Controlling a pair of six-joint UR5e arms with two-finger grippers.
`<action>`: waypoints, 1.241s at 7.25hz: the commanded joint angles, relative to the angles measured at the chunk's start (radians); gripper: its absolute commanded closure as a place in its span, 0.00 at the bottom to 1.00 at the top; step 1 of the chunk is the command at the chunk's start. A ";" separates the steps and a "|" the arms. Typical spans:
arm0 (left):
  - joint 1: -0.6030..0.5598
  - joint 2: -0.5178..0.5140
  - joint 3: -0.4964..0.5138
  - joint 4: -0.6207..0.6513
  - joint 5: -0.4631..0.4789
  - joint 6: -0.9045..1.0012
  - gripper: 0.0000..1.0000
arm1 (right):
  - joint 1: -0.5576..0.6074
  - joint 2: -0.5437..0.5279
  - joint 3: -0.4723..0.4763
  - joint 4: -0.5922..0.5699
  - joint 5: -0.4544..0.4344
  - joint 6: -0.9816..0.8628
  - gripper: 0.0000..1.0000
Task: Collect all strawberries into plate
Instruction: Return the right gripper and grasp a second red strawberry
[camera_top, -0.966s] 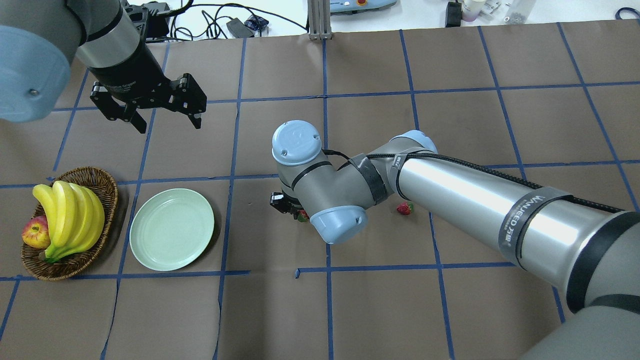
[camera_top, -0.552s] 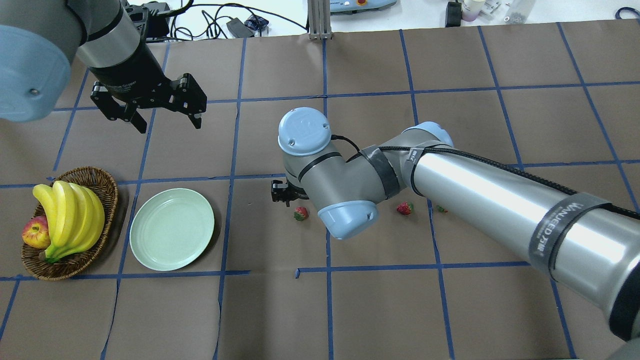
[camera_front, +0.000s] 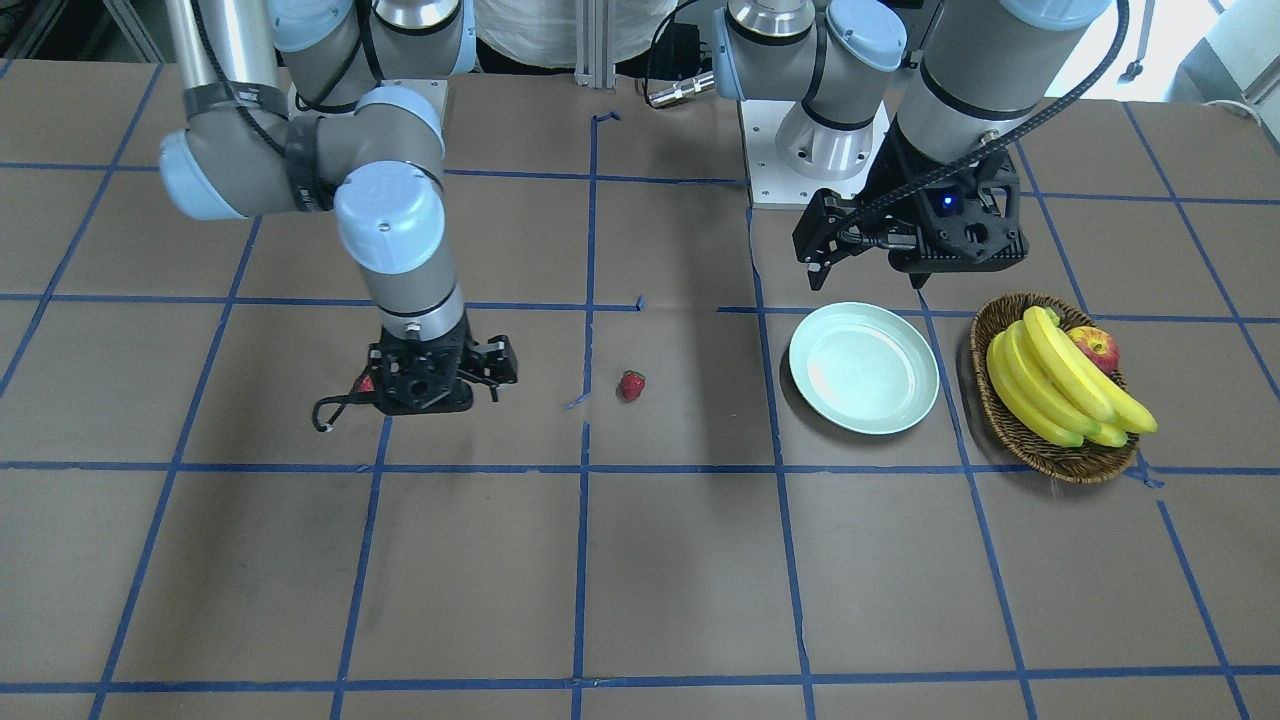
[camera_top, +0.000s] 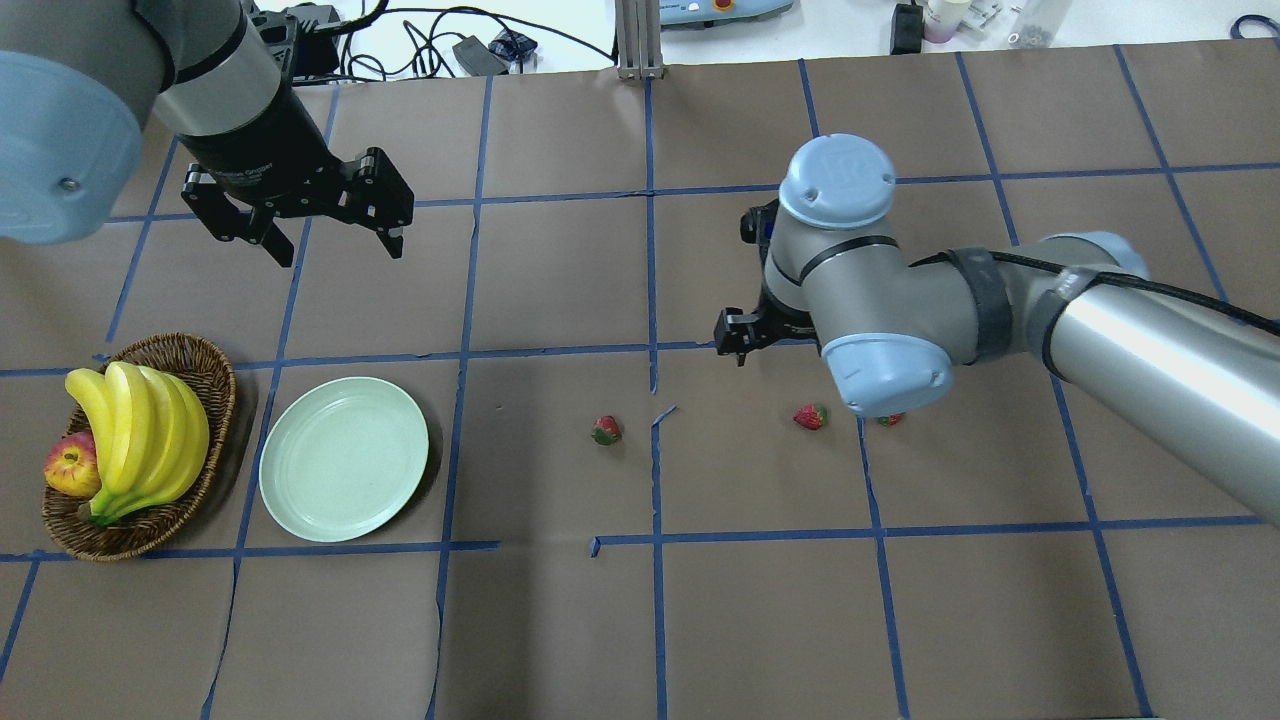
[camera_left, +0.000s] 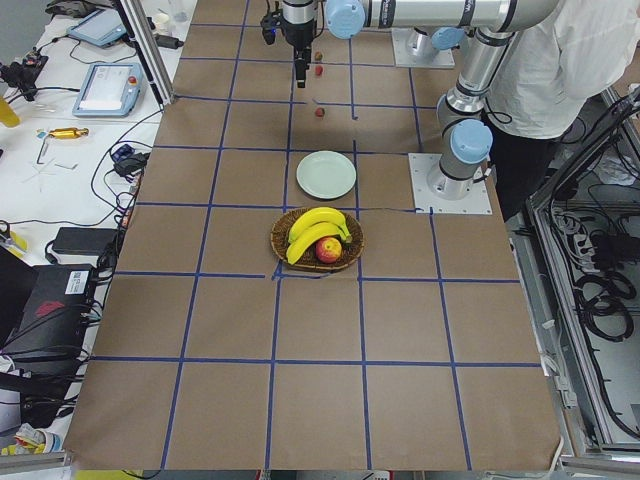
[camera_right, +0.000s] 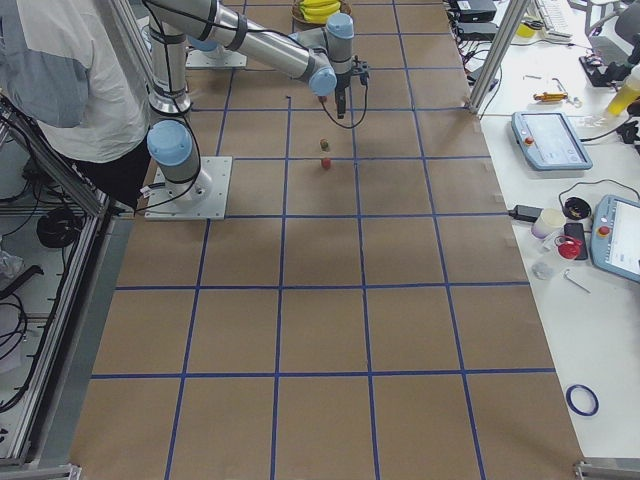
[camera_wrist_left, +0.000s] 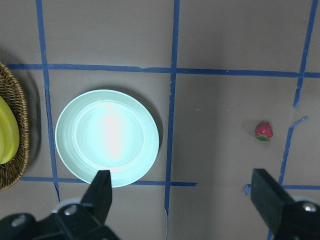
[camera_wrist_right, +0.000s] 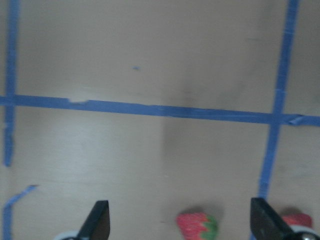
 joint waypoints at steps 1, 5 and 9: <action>0.000 -0.001 0.000 0.000 0.000 -0.002 0.00 | -0.174 -0.024 0.109 -0.013 -0.050 -0.186 0.00; 0.000 -0.004 -0.003 0.000 0.000 -0.002 0.00 | -0.199 -0.016 0.174 -0.019 -0.031 -0.193 0.05; 0.000 0.000 -0.018 0.023 0.000 0.000 0.00 | -0.198 0.001 0.174 -0.041 -0.015 -0.206 0.16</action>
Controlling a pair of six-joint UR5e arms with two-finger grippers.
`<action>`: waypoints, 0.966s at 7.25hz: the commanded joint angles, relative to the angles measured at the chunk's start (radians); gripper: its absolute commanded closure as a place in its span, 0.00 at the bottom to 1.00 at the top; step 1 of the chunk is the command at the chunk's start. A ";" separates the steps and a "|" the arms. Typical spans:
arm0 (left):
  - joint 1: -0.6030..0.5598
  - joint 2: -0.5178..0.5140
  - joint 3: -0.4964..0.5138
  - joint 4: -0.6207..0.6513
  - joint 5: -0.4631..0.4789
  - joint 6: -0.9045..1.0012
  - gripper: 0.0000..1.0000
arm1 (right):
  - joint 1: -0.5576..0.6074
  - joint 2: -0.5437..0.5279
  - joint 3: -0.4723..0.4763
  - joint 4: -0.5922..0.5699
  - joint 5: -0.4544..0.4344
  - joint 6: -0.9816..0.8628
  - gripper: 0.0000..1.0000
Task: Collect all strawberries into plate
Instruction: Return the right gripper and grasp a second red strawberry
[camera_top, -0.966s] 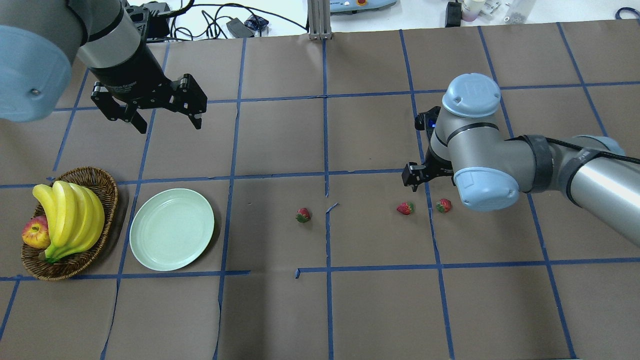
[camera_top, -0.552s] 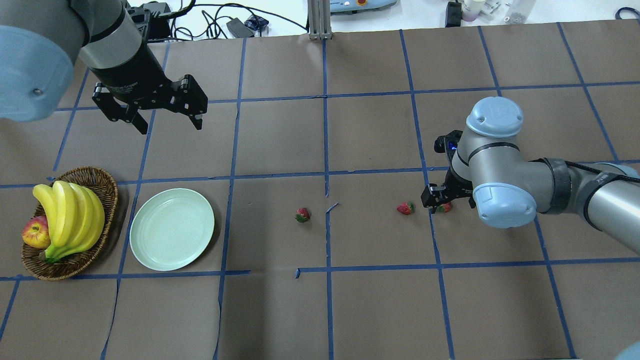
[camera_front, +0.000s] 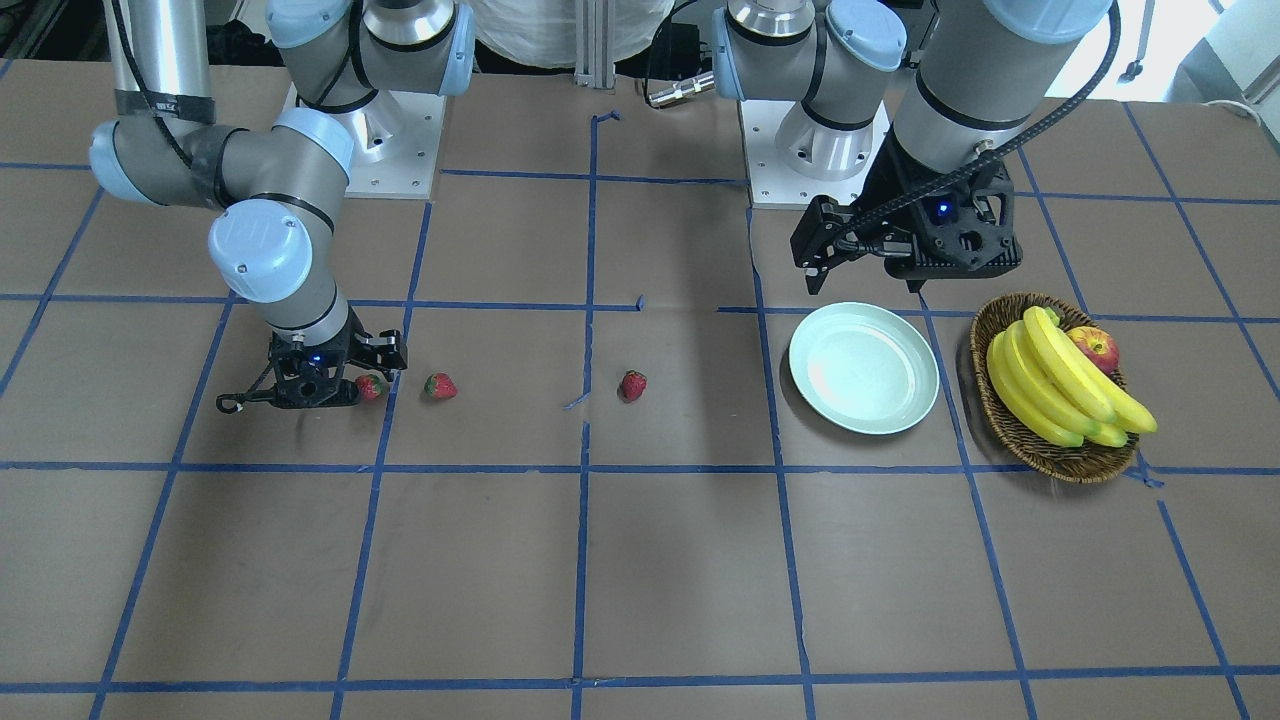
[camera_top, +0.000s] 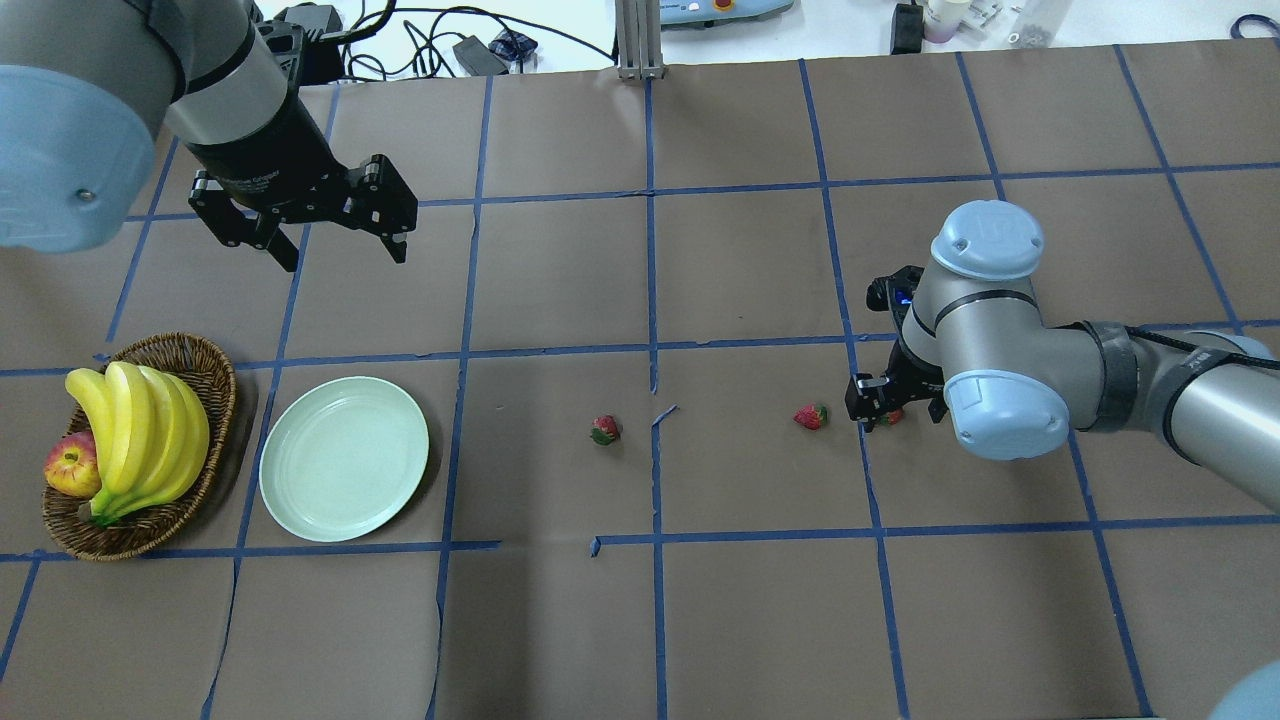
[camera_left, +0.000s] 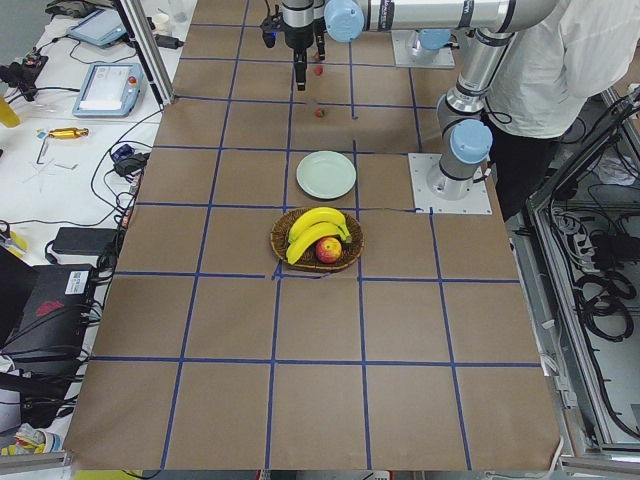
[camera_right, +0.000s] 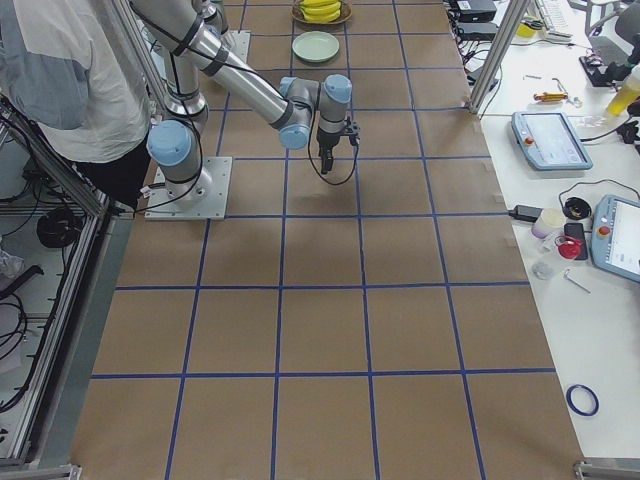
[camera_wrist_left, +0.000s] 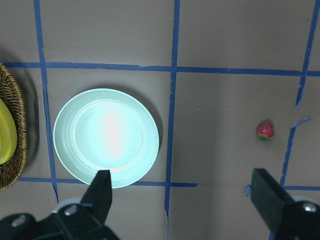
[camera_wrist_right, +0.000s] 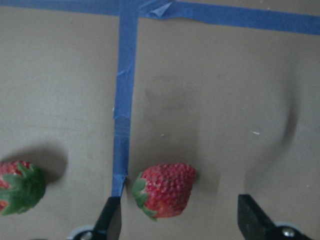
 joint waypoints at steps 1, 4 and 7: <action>0.000 0.001 -0.002 0.003 0.000 -0.001 0.00 | 0.001 0.010 -0.001 -0.008 0.014 -0.005 0.19; -0.002 0.001 -0.002 0.003 0.000 0.000 0.00 | 0.001 0.019 -0.010 -0.016 0.012 -0.007 1.00; -0.002 0.004 -0.002 0.003 0.000 -0.001 0.00 | 0.106 0.005 -0.144 0.015 0.011 0.096 1.00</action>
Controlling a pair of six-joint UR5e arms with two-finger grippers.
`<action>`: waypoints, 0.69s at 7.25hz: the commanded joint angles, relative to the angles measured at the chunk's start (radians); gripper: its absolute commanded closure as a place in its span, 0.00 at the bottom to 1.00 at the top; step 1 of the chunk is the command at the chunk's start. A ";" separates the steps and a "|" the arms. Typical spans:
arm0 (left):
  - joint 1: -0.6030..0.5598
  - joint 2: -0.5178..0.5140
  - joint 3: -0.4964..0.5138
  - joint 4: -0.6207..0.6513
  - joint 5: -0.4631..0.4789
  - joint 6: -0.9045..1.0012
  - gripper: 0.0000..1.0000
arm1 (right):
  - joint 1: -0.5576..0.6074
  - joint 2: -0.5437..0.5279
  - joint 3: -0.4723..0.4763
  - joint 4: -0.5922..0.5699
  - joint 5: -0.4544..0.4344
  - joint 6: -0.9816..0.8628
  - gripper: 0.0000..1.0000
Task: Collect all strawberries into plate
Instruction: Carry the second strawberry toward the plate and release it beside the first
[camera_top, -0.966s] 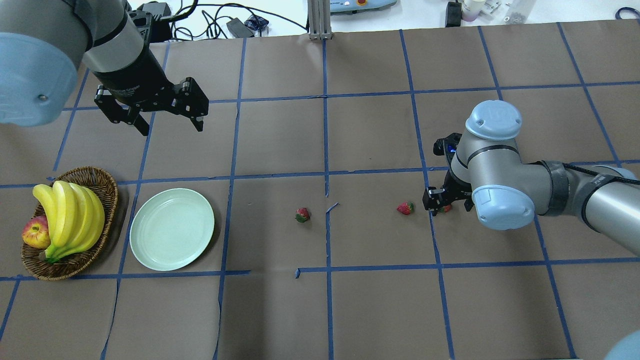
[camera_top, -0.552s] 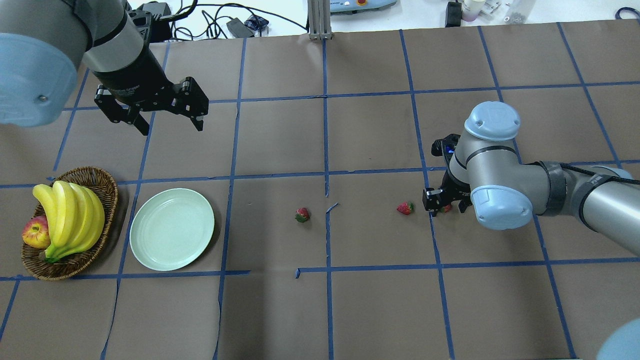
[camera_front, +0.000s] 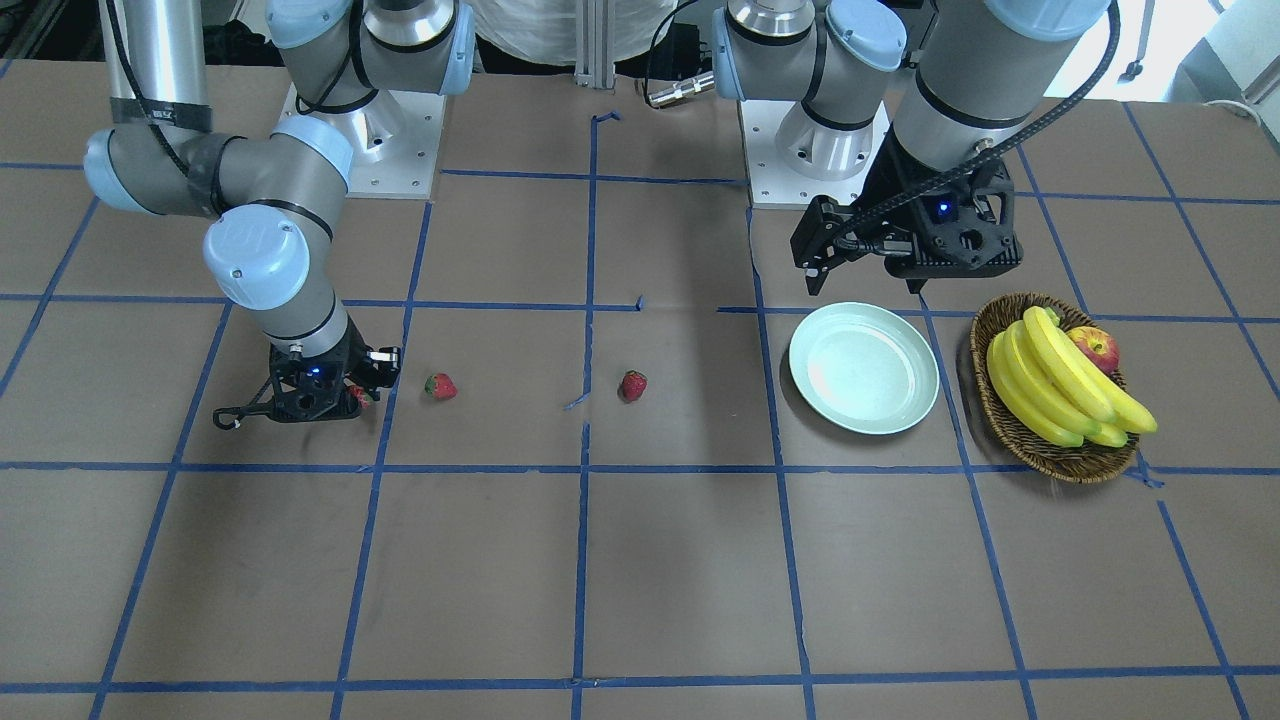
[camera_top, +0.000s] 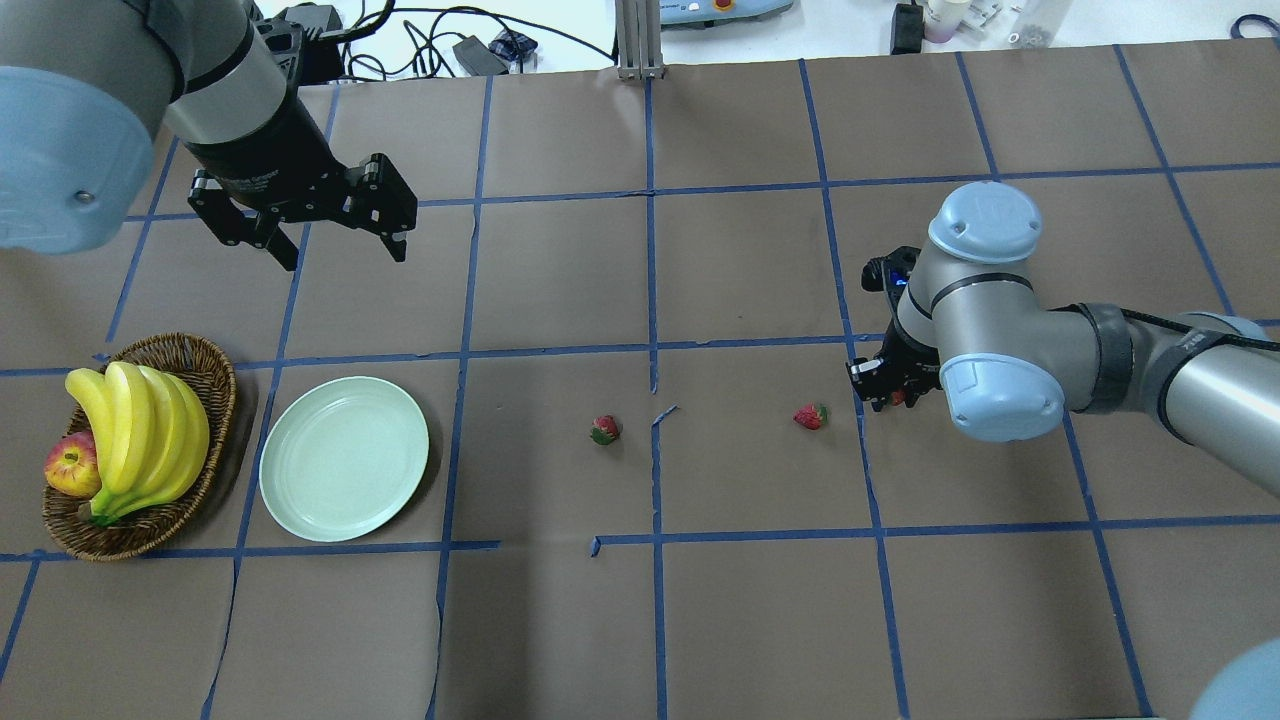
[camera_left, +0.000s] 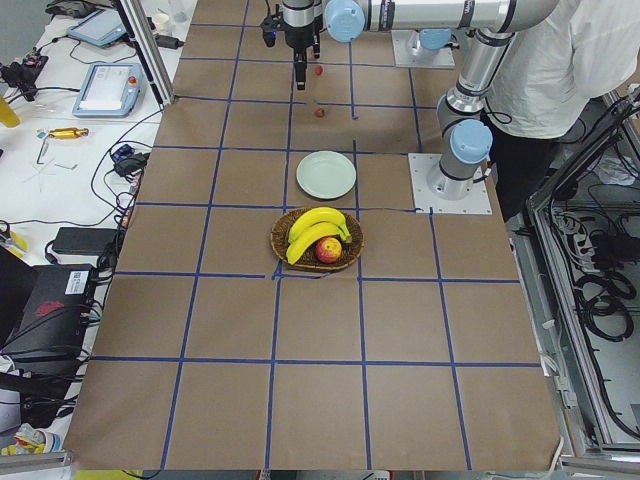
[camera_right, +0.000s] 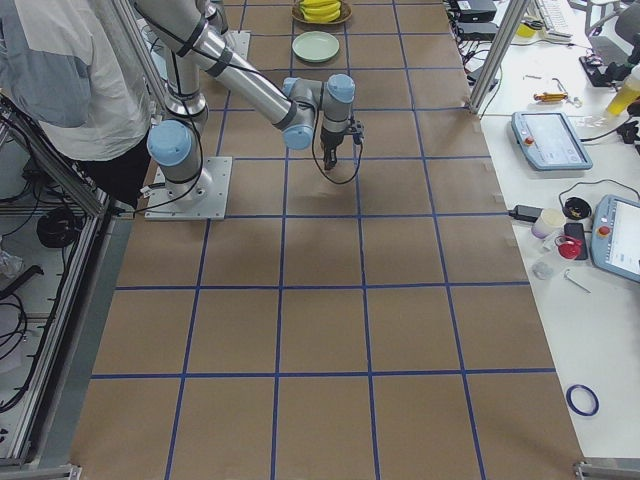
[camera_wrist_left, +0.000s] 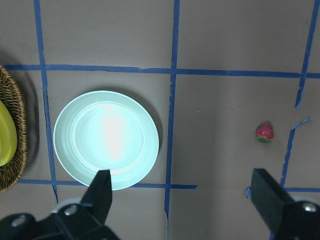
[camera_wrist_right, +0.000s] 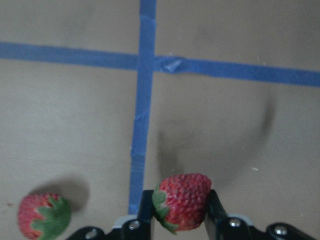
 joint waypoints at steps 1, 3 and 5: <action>0.000 0.000 -0.001 0.000 0.000 -0.003 0.00 | 0.195 -0.001 -0.143 0.098 0.000 0.222 1.00; -0.001 0.000 0.001 0.000 0.000 -0.005 0.00 | 0.404 0.028 -0.214 0.131 0.033 0.579 1.00; 0.000 0.004 -0.003 -0.001 0.000 -0.005 0.00 | 0.553 0.161 -0.334 0.107 0.134 0.820 1.00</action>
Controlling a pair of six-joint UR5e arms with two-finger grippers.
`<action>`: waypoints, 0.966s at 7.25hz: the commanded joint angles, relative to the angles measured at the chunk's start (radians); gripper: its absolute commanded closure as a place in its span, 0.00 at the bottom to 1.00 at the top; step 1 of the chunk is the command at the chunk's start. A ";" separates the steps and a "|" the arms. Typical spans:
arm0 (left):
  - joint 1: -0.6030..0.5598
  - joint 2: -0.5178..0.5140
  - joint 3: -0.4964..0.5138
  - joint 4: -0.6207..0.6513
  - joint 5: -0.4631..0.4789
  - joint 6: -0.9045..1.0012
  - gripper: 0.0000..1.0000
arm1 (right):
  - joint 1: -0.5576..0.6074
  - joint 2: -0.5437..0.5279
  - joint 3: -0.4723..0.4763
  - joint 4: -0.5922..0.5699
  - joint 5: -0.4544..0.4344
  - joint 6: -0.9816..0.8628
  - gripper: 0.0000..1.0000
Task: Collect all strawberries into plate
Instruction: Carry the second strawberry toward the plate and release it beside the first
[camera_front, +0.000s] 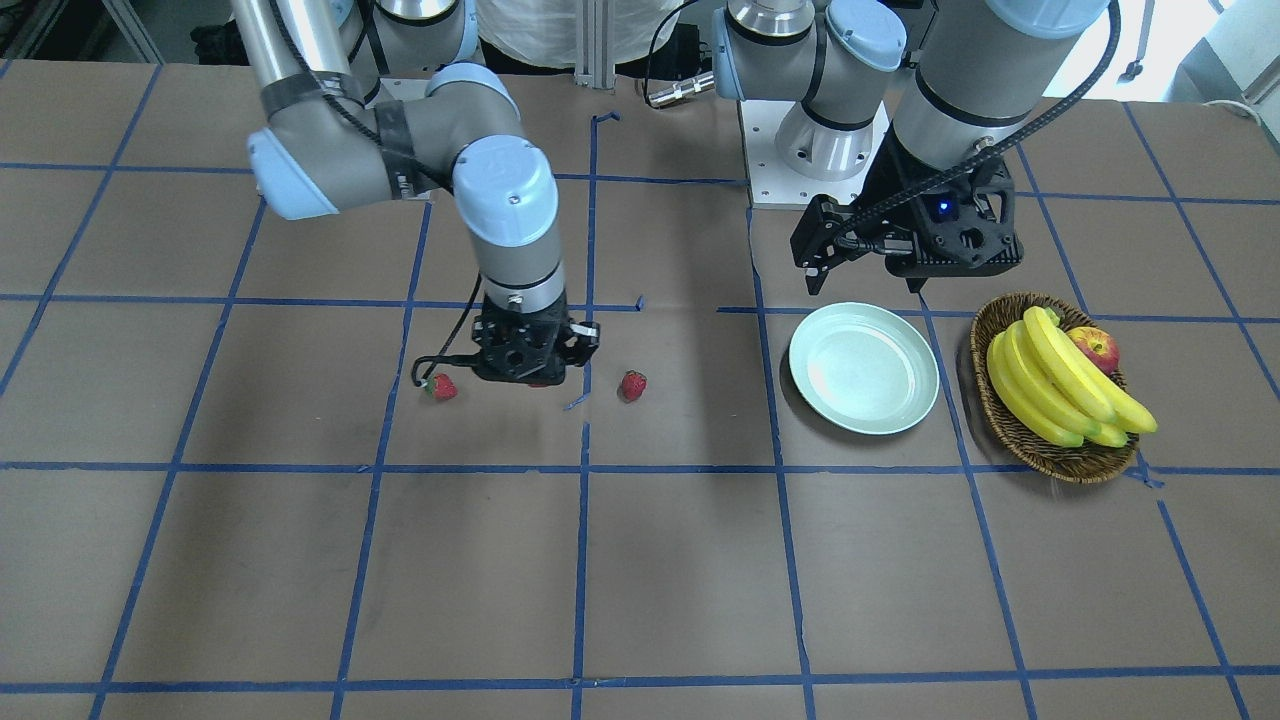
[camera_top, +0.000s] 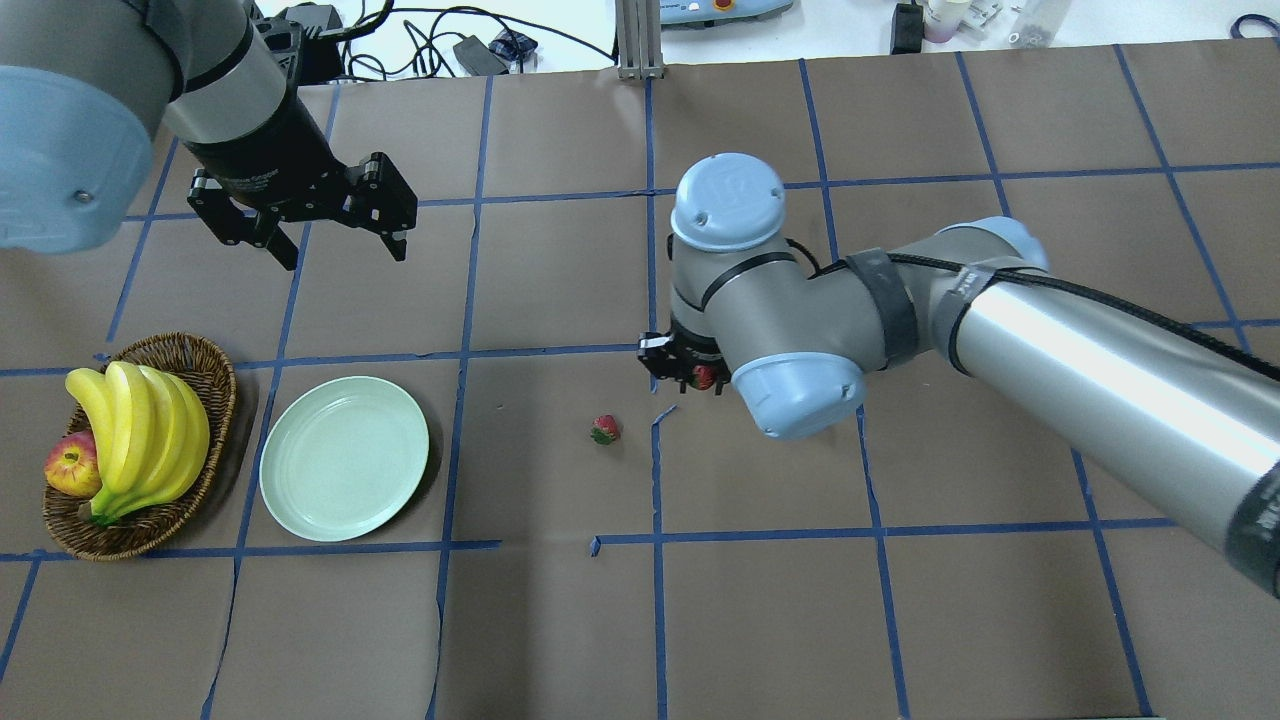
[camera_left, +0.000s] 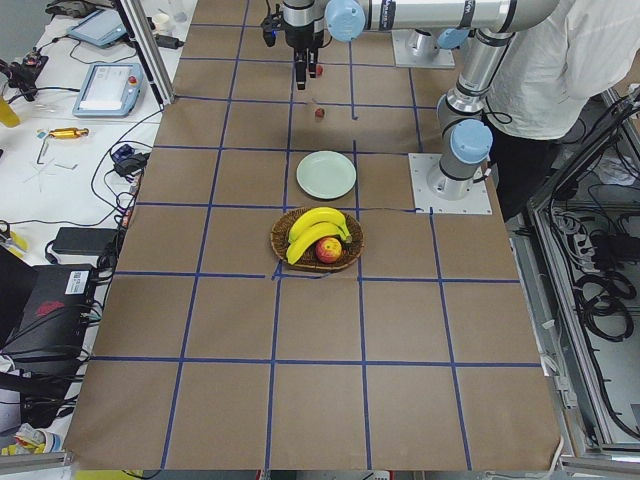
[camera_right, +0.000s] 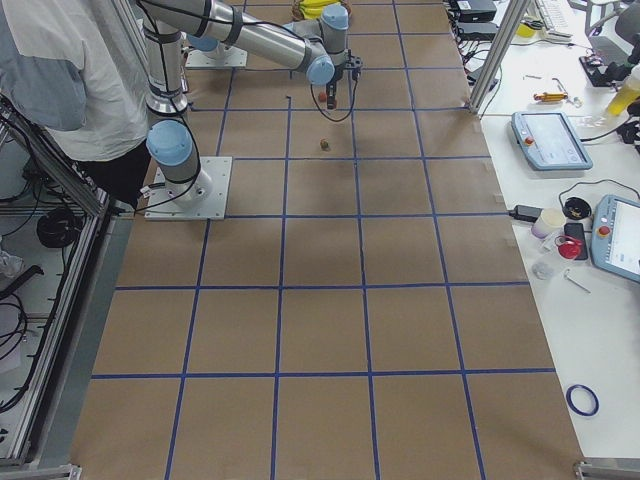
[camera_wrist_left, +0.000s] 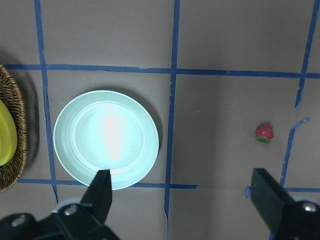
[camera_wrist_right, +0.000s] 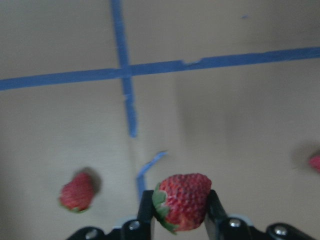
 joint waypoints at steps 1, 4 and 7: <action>0.001 -0.001 -0.002 0.001 0.000 -0.002 0.00 | 0.155 0.199 -0.220 0.004 0.046 0.249 1.00; -0.001 0.001 -0.002 0.001 0.000 -0.002 0.00 | 0.208 0.292 -0.265 0.000 0.046 0.294 1.00; 0.001 -0.001 -0.002 0.001 0.000 0.000 0.00 | 0.205 0.283 -0.241 0.002 0.029 0.261 0.59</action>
